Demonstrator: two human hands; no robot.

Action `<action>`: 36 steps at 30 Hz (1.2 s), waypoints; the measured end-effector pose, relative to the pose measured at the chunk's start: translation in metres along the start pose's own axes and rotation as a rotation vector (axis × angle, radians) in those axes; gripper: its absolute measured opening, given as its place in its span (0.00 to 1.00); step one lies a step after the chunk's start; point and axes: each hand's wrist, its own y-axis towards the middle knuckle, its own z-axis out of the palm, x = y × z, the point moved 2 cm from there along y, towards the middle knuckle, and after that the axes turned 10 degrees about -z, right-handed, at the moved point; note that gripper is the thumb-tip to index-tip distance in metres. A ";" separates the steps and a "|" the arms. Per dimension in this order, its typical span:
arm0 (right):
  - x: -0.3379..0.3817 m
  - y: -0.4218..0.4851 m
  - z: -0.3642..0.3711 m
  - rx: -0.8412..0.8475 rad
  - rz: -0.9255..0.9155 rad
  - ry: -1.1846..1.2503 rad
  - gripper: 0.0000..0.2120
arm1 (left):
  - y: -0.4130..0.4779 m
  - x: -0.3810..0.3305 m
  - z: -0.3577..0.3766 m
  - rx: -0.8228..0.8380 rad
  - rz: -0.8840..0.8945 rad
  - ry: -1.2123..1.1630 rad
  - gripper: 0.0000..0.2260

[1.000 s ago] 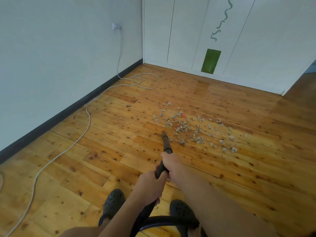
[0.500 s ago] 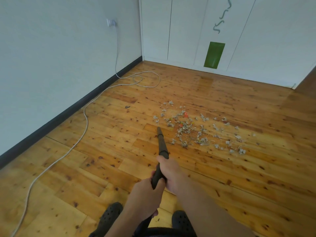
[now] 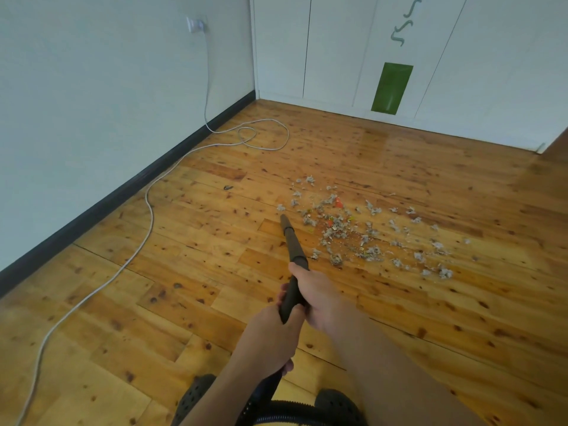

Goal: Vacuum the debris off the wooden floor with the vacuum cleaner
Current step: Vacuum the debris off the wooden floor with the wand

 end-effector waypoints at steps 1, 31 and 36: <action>0.001 0.003 0.001 0.007 0.000 0.002 0.16 | 0.003 -0.002 -0.002 0.001 -0.005 -0.014 0.17; 0.020 0.048 0.005 0.068 -0.053 0.167 0.05 | 0.054 -0.001 -0.024 -0.061 -0.014 0.184 0.14; 0.014 0.059 0.006 0.047 -0.069 0.162 0.06 | 0.060 -0.001 -0.029 -0.034 -0.022 0.194 0.11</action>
